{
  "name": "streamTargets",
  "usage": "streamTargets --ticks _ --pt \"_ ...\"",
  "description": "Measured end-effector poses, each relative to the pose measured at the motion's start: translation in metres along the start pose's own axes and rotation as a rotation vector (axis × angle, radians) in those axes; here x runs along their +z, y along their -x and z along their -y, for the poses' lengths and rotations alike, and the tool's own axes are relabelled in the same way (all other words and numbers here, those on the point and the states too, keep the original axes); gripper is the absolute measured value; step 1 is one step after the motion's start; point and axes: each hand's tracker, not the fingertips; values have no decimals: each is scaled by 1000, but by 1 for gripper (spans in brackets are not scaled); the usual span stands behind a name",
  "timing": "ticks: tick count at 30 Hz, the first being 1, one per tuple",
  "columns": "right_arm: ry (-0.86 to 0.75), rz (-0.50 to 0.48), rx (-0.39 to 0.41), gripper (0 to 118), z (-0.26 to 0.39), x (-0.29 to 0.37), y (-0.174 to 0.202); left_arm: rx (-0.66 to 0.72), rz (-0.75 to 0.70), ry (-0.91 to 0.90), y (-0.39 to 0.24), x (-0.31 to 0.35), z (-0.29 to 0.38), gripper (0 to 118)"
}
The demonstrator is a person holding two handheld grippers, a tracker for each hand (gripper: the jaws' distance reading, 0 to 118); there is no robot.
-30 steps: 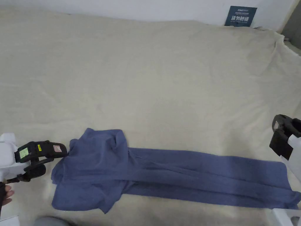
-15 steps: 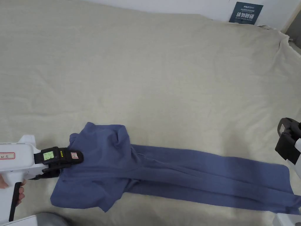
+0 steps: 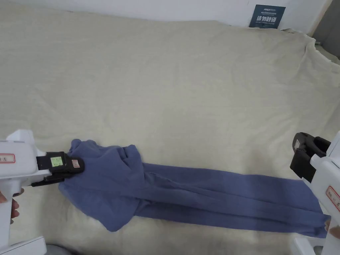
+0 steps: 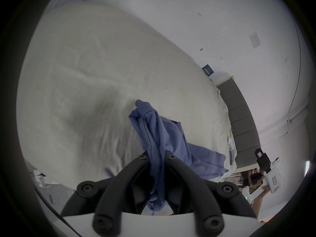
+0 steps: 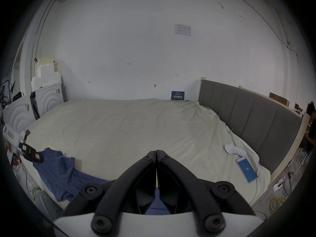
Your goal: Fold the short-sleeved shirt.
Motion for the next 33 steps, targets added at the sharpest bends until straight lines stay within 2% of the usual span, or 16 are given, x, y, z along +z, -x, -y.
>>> streamTargets --ticks 8,14,20,26,28,29,31,32,33 --pt "-42 5 -43 0 5 10 -33 -336 -28 21 -129 5 16 10" --pt "-51 54 -111 0 16 27 -65 -462 65 113 -202 -44 40 10" --pt "-53 124 -151 0 27 46 -92 -546 79 257 -260 -129 76 10" --pt "-49 184 -172 0 32 60 -111 -509 -17 367 -289 -230 119 12" --pt "-48 201 -178 0 33 62 -115 -476 -12 410 -292 -254 132 27" --pt "-46 206 -183 0 34 61 -117 -461 20 437 -291 -263 137 52" --pt "-45 208 -196 0 34 61 -120 -418 43 473 -293 -271 143 88" --pt "-43 208 -198 0 35 60 -121 -404 56 466 -295 -268 143 101" --pt "-42 208 -195 0 34 59 -121 -385 92 453 -296 -263 140 103"
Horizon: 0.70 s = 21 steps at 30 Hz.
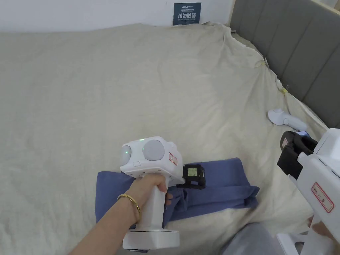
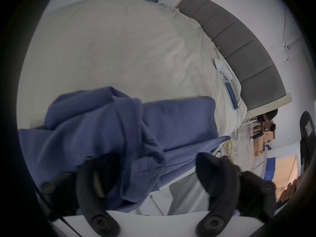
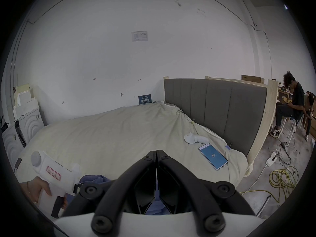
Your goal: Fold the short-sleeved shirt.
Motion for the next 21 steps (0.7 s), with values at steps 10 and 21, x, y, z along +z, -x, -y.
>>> streamTargets --ticks 10,21 --pt "17 -47 28 0 2 -8 11 -4 -152 -387 45 122 -13 99" --pt "45 -54 42 0 7 -6 14 -124 -300 -341 41 38 48 0"
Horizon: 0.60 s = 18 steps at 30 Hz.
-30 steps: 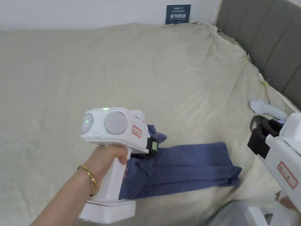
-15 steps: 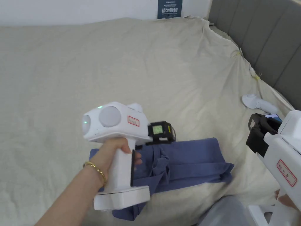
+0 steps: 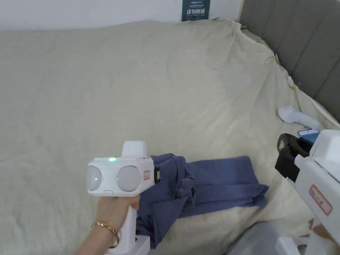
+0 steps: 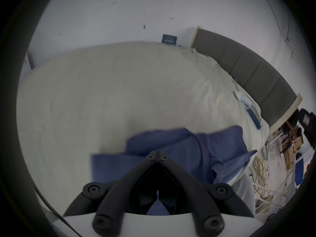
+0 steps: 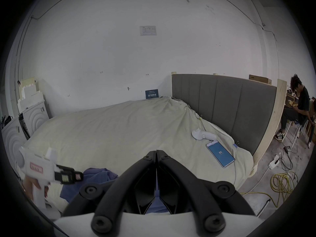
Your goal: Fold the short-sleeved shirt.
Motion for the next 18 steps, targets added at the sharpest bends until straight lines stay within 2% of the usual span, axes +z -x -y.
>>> streamTargets --ticks 6,8,11,15,16,18 --pt "14 31 -11 0 2 5 -12 -179 97 72 -64 -28 30 0" --pt "12 41 -14 0 1 8 -15 -291 52 85 -84 -37 40 0" --pt "10 51 -13 0 2 11 -23 -372 -36 54 -101 -47 48 0" --pt "15 56 -3 0 2 11 -24 -592 -106 28 -128 -50 61 0" --pt "13 55 -1 0 1 11 -23 -601 -95 23 -131 -48 60 0" --pt "9 52 1 0 0 11 -21 -478 3 44 -130 -44 49 0"
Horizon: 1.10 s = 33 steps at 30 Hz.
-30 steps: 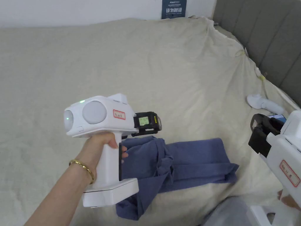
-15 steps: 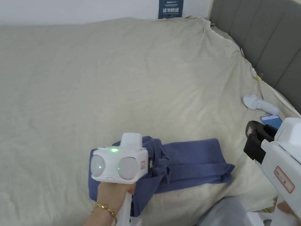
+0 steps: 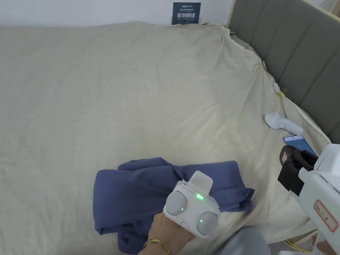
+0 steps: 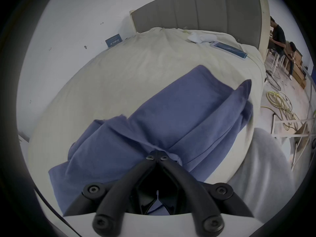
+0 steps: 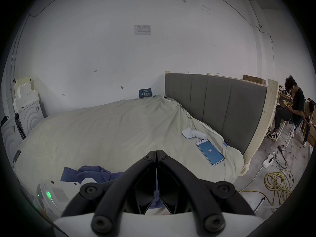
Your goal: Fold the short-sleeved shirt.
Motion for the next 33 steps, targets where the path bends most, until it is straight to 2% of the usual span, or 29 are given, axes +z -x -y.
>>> streamTargets --ticks 3,8,13,15,16,17,18,19,20,24,28,31,33 --pt "-3 -10 8 0 -2 -1 3 187 210 -64 21 23 -22 0" --pt "-16 -25 24 0 -6 -1 7 317 209 -331 83 85 -42 0" --pt "-27 -50 35 0 -9 -3 13 563 236 -377 182 114 -19 4" --pt "-27 -59 37 0 -9 -5 16 667 263 -311 218 112 -2 25" --pt "-27 -67 38 0 -9 -6 19 717 284 -287 234 110 11 44" --pt "-27 -73 40 0 -9 -7 20 748 305 -268 246 108 22 77" --pt "-27 -78 43 0 -9 -8 22 766 329 -239 256 105 35 99" --pt "-27 -80 45 0 -9 -9 24 776 352 -225 264 103 46 113" --pt "-26 -85 45 0 -9 -9 24 773 375 -222 272 100 59 118" --pt "-16 -104 53 0 -11 -9 36 885 477 -110 293 82 102 118" --pt "-14 -109 56 0 -12 -8 39 1001 543 -74 303 65 131 118" --pt "-7 -102 62 0 -13 -9 38 1046 676 -53 303 54 140 118" --pt "-2 -96 65 0 -14 -9 43 1032 694 -5 297 44 140 118"
